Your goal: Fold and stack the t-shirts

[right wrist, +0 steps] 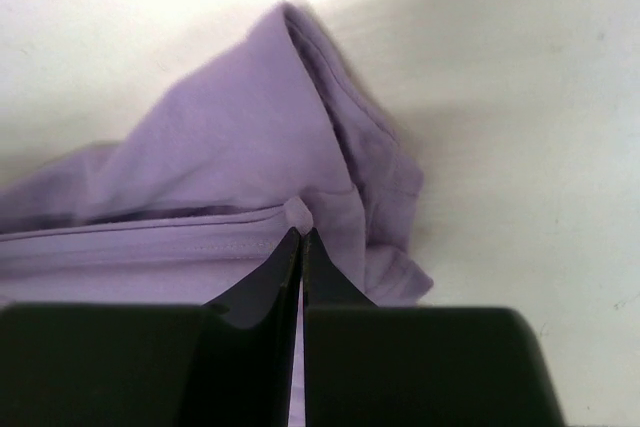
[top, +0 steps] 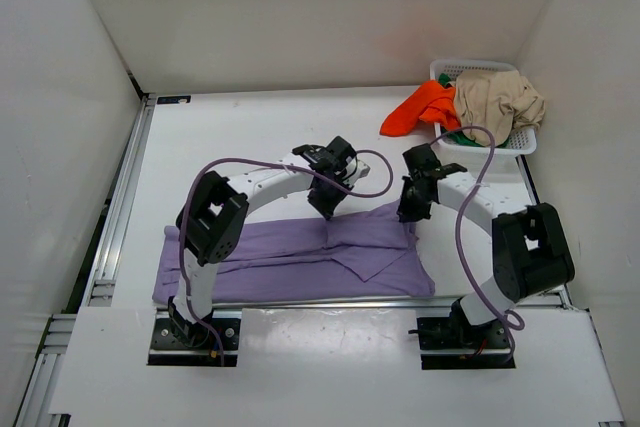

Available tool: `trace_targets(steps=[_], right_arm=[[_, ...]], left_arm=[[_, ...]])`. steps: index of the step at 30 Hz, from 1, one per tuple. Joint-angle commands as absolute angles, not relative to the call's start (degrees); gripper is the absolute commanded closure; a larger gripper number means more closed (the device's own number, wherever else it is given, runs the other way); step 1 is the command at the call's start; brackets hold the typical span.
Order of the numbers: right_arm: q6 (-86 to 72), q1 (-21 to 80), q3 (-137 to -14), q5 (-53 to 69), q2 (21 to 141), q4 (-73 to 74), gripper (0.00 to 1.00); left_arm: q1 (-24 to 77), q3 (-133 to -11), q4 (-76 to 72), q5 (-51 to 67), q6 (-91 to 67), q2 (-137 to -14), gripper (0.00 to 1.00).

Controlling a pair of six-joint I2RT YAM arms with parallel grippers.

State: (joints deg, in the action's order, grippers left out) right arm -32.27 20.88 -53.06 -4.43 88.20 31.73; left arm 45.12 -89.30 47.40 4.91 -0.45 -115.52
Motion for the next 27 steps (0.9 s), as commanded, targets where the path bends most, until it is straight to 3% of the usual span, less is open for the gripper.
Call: trace_targets(steps=[1, 5, 6, 10, 16, 19, 23, 27], right_arm=[[-31.0, 20.1, -55.7, -8.0, 89.2, 31.4, 1.0], [-31.0, 20.1, -56.2, -8.6, 91.0, 31.4, 0.83], [-31.0, 20.1, -56.2, -9.1, 91.1, 32.0, 0.7], [-31.0, 20.1, -56.8, -10.5, 89.8, 32.5, 0.51], [-31.7, 20.1, -56.3, -11.8, 83.2, 36.8, 0.52], [-34.3, 20.1, -53.0, -12.4, 77.6, 39.7, 0.59], [-37.3, 20.6, -47.2, -10.7, 71.6, 41.7, 0.82], [-41.1, 22.9, -40.1, -8.5, 67.8, 42.5, 0.9]], left_arm=[[44.6, -90.3, 48.4, 2.4, 0.0, -114.9, 0.89], [44.6, -90.3, 48.4, 2.4, 0.0, -114.9, 0.89], [44.6, -90.3, 48.4, 2.4, 0.0, -114.9, 0.81], [44.6, -91.0, 51.0, 1.8, 0.0, -114.2, 0.53], [42.6, -92.0, 55.6, -3.1, 0.0, -108.0, 0.47], [39.8, -89.2, 56.8, -7.1, 0.0, -103.5, 0.45], [32.5, -81.2, 56.8, -13.5, 0.0, -98.0, 0.43], [23.0, -72.4, 55.9, -18.4, 0.0, -94.3, 0.43]])
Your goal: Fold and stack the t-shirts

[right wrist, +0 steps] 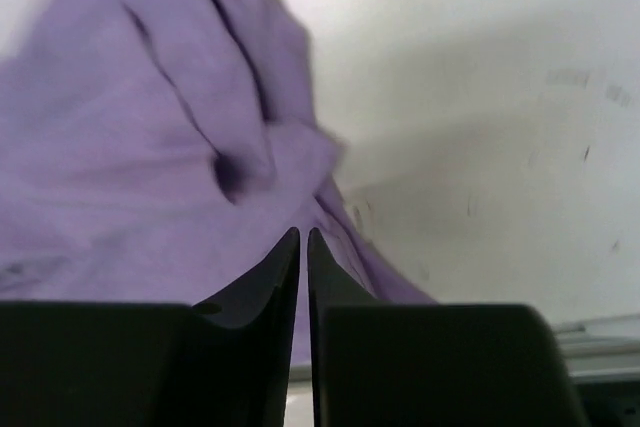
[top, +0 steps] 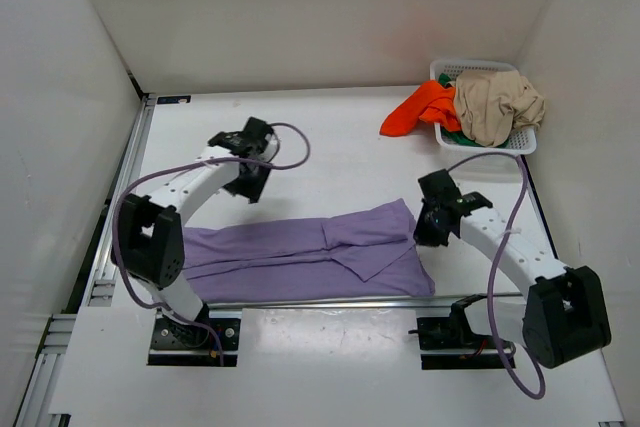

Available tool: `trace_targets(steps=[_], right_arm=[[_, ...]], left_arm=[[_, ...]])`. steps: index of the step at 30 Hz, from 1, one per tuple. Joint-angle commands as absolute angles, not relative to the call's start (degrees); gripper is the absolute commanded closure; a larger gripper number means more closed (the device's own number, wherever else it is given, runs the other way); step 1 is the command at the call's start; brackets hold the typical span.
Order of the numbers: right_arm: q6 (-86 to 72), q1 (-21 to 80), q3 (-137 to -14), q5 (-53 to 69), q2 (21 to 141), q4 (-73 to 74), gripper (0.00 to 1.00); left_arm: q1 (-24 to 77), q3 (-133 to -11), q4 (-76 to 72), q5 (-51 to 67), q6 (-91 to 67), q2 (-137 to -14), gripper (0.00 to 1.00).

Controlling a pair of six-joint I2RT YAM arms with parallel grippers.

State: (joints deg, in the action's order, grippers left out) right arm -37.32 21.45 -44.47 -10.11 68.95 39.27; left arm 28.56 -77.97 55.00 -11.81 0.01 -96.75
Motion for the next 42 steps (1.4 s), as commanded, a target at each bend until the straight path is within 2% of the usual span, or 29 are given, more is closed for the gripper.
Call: trace_targets(steps=[1, 6, 9, 13, 17, 19, 23, 29, 30, 31, 35, 36, 38, 42], right_arm=[[-42.0, 24.1, -38.8, -7.8, 67.8, 43.1, 0.9], [-46.8, 28.9, -34.9, -5.9, 67.8, 42.5, 0.93], [-46.3, 30.1, -34.2, -6.4, 70.5, 41.7, 0.93], [-45.1, 28.4, -32.4, -7.8, 78.6, 38.8, 0.94], [-43.9, 26.6, -38.4, -9.6, 85.9, 38.1, 0.96], [-42.7, 25.1, -42.5, -10.2, 90.2, 38.1, 0.96], [-39.7, 23.6, -58.7, -11.2, 100.5, 39.2, 0.96], [-38.1, 24.2, -94.3, -11.2, 124.2, 45.5, 0.97], [-38.1, 24.2, -99.0, -11.2, 126.7, 46.1, 0.97], [-38.1, 24.2, -108.8, -10.6, 129.0, 46.7, 0.97], [-39.5, 24.2, -129.3, -7.5, 138.8, 46.0, 0.96], [-39.5, 24.2, -130.9, -7.5, 138.9, 45.0, 0.92], [-40.0, 24.2, -130.9, -8.0, 136.9, 41.9, 0.91], [-40.5, 24.2, -117.4, -10.4, 127.5, 39.2, 0.89]], left_arm=[[20.9, -70.5, 55.1, -20.3, 0.0, -93.8, 0.43], [6.4, -60.7, 51.3, -22.2, 0.0, -90.3, 0.43], [1.4, -56.0, 47.9, -22.9, 0.0, -90.8, 0.43], [-5.9, -52.6, 45.0, -22.9, 0.0, -94.7, 0.43], [-9.7, -52.6, 45.0, -18.3, 0.0, -95.8, 0.45], [-11.6, -53.3, 45.0, -17.0, 0.0, -95.8, 0.45], [-15.3, -55.5, 46.4, -15.0, 0.0, -94.7, 0.44], [-20.5, -61.8, 52.8, -11.2, 0.0, -91.8, 0.37], [-21.3, -63.4, 53.7, -10.3, 0.0, -91.2, 0.35], [-22.0, -64.2, 54.6, -9.5, 0.0, -90.7, 0.33], [-24.3, -66.4, 57.4, -7.3, 0.0, -89.5, 0.28], [-25.1, -66.4, 57.4, -7.3, 0.0, -89.5, 0.28], [-25.7, -65.7, 58.0, -7.3, 0.0, -89.5, 0.28], [-28.0, -63.6, 57.2, -6.0, 0.0, -87.5, 0.28]])
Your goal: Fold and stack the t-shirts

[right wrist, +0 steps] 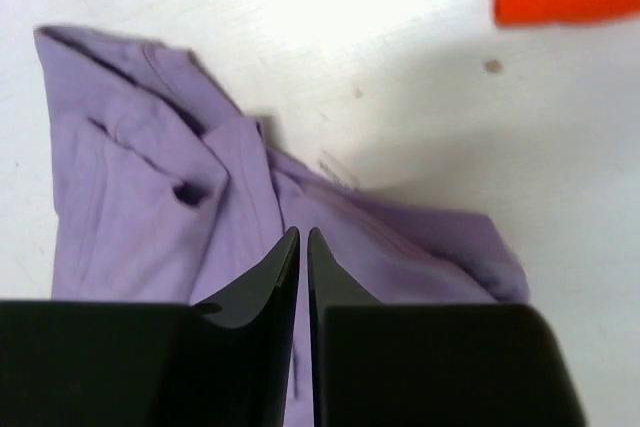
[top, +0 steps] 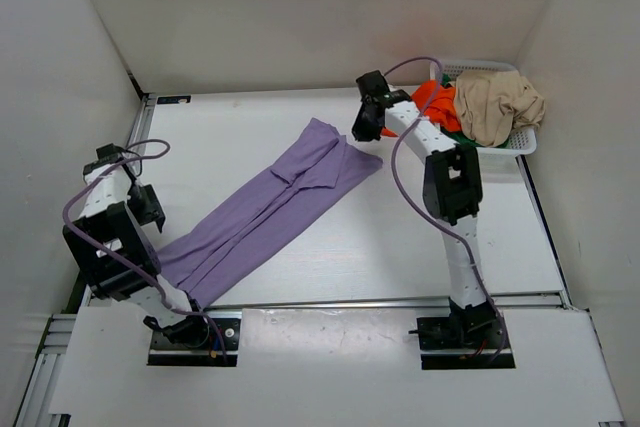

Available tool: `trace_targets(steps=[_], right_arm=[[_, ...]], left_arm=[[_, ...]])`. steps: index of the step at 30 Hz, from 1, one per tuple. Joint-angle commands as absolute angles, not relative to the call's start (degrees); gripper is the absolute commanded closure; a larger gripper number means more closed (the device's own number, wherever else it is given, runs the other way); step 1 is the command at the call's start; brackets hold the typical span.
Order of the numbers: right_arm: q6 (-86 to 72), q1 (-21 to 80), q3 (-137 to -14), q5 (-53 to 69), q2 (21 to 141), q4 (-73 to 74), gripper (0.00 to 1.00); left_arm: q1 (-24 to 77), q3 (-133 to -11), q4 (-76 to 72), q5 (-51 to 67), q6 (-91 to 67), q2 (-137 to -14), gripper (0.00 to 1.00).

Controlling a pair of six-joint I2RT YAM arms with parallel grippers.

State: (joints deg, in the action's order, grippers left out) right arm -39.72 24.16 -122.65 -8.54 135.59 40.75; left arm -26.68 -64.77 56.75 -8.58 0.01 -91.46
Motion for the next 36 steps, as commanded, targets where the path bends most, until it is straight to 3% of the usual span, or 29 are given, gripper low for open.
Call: trace_targets(steps=[1, 4, 8, 12, 23, 25, 28, 29, 32, 36], right_arm=[[-41.6, 24.2, -110.6, -11.0, 125.6, 39.2, 0.89], [-42.8, 24.2, -102.4, -8.8, 120.6, 37.5, 0.89], [-44.8, 24.2, -99.7, -5.0, 123.2, 36.4, 0.91], [-43.2, 24.2, -103.5, 6.4, 128.4, 30.0, 0.94], [-56.6, 23.1, -112.5, 6.1, 139.0, 40.2, 1.0], [-59.3, 23.1, -121.9, 7.3, 144.2, 39.3, 1.0], [-66.9, 21.5, -134.9, 8.9, 153.2, 33.1, 1.0], [-70.0, 21.0, -138.6, 8.9, 154.6, 25.0, 1.0], [-81.0, 19.2, -138.6, 6.5, 157.6, 10.6, 1.0], [-78.9, 18.5, -143.9, 5.6, 158.8, -4.1, 0.92]], left_arm=[[-28.6, -62.2, 57.2, -5.5, 0.0, -87.5, 0.28], [-28.7, -60.4, 55.5, -5.4, 0.0, -87.5, 0.28], [-29.2, -58.5, 54.9, -4.3, 0.0, -86.8, 0.28], [-29.8, -57.1, 54.4, -4.8, 0.0, -84.1, 0.26], [-30.9, -54.4, 53.9, -5.9, 0.0, -82.3, 0.26], [-30.9, -56.8, 54.6, -5.9, 0.0, -84.1, 0.26], [-30.9, -61.3, 56.4, -5.9, 0.0, -87.5, 0.26], [-30.9, -62.5, 57.0, -5.1, 0.0, -88.3, 0.26], [-28.7, -66.3, 58.4, -3.4, 0.0, -91.1, 0.25], [-23.3, -68.1, 59.9, -1.6, 0.0, -93.7, 0.25]])
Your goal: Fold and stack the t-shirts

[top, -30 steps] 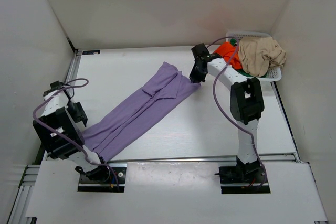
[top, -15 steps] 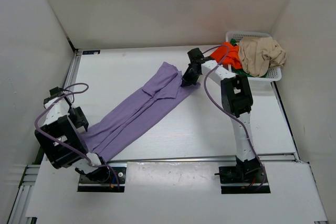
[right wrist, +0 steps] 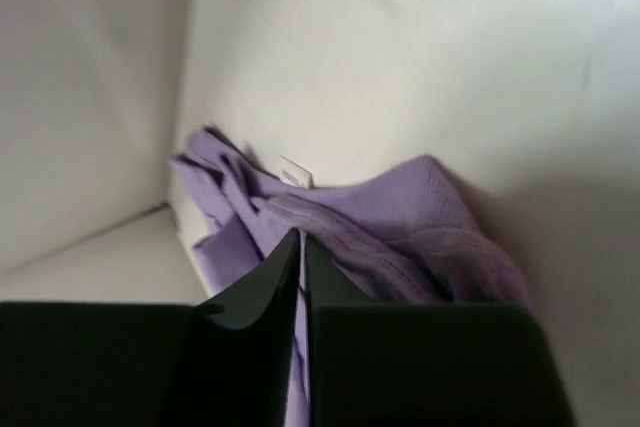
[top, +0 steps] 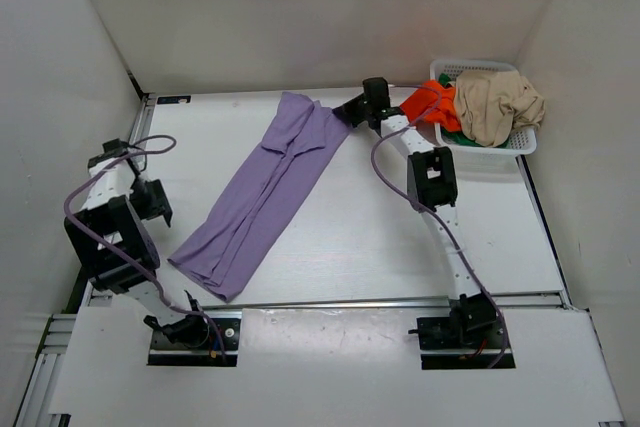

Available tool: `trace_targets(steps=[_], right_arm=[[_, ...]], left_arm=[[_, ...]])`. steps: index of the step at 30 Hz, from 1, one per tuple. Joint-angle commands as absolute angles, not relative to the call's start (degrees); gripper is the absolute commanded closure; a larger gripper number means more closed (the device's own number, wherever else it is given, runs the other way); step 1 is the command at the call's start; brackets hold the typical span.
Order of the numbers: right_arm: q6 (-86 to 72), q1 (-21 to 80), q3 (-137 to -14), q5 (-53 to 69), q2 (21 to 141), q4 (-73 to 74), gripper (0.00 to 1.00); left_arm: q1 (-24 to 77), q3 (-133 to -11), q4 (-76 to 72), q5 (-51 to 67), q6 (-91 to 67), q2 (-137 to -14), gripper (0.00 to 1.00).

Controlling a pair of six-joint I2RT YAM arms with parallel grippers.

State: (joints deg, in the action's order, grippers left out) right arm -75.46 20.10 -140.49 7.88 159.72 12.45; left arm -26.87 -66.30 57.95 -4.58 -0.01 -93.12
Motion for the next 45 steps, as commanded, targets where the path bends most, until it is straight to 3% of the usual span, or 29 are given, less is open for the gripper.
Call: trace_targets(steps=[1, 5, 9, 14, 16, 20, 23, 30, 37, 41, 45], right_arm=[[-76.3, 18.5, -141.4, 7.6, 157.3, -5.3, 0.85], [-62.4, 18.5, -129.8, 11.7, 142.1, -1.0, 0.63], [-55.1, 18.5, -114.1, 15.0, 130.1, 6.5, 0.56], [-39.1, 24.2, -107.3, 13.5, 120.0, 29.3, 0.47], [-38.3, 25.9, -98.1, 11.9, 114.5, 27.7, 0.45], [-41.9, 28.3, -66.7, 12.5, 95.0, 16.1, 0.4], [-44.1, 33.2, -60.0, 11.9, 88.9, 15.7, 0.36], [-54.2, 46.7, -55.8, 14.1, 88.4, 9.2, 0.34], [-76.1, 59.7, -55.8, 14.1, 96.8, -5.8, 0.34], [-87.0, 67.9, -61.9, 11.3, 105.4, -9.1, 0.34], [-90.9, 71.1, -71.3, 11.3, 115.2, -1.4, 0.34]], left_arm=[[-21.6, -68.1, 59.9, -1.6, 0.0, -93.7, 0.24], [-19.6, -68.1, 59.4, -0.2, 0.0, -93.7, 0.24], [-19.6, -67.0, 59.4, 0.5, 0.0, -93.2, 0.24], [-19.6, -62.2, 59.4, -3.3, 0.0, -85.0, 0.24], [-19.6, -60.6, 58.9, -3.9, 0.0, -81.8, 0.23], [-19.6, -59.2, 58.4, -3.9, 0.0, -73.9, 0.23], [-20.1, -58.5, 58.4, -3.9, 0.0, -70.7, 0.22], [-25.3, -60.8, 60.8, -12.2, 0.0, -59.6, 0.2], [-25.9, -60.0, 65.0, -23.0, 0.0, -45.5, 0.02], [-25.9, -60.8, 66.2, -25.7, 0.0, -43.7, 0.01], [-25.9, -62.9, 67.9, -23.2, 0.0, -43.7, 0.01]])
